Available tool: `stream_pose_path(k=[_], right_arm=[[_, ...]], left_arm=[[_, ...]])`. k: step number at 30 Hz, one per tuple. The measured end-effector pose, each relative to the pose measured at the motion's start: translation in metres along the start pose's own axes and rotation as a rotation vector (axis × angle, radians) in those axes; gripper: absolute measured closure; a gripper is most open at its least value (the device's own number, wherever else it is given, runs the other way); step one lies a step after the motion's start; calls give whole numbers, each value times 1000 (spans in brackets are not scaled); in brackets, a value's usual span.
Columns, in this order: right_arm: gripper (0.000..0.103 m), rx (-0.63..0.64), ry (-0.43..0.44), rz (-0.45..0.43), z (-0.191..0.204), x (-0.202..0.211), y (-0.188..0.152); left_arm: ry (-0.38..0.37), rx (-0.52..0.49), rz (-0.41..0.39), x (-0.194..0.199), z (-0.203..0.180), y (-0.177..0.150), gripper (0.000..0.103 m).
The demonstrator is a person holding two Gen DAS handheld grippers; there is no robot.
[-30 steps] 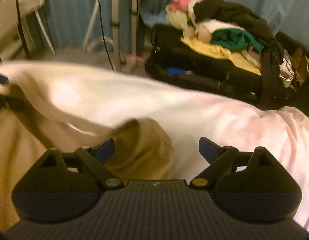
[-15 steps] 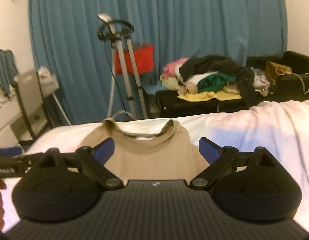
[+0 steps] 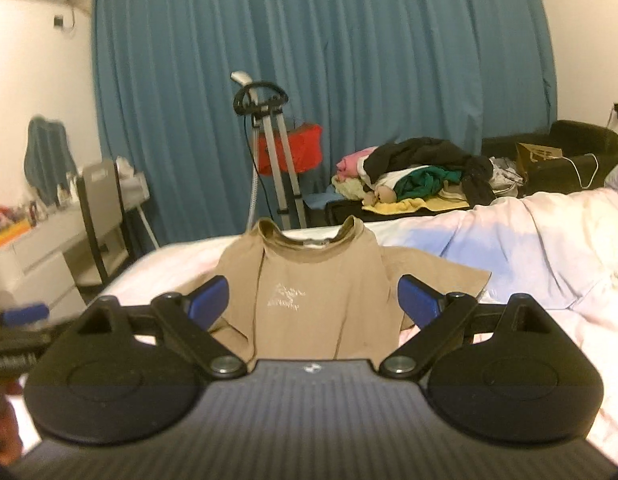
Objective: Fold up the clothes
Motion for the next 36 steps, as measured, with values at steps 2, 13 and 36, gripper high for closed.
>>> stream_pose_path(k=[2,13,36], right_arm=[[10,-23,2,-15,-5,1,-4],[10,-26,-13,-9,-20,-16,-40],[10,-256,-72,108,-75,-76,-73]], left_arm=[[0,10,6,3,0,-9,0],[27,81,77,-53,24,-52,0],[176,453,234,-230,111,-54,8]])
Point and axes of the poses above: each gripper's, at about its wrist camera, not at the fingertips, and x roughly against the way its jaws point, z to its left, y to its top, the point moved 8 cm from there along -x, roughly the way its jaws point, and after that the axes turned 8 degrees about x, right-handed, at the moved point
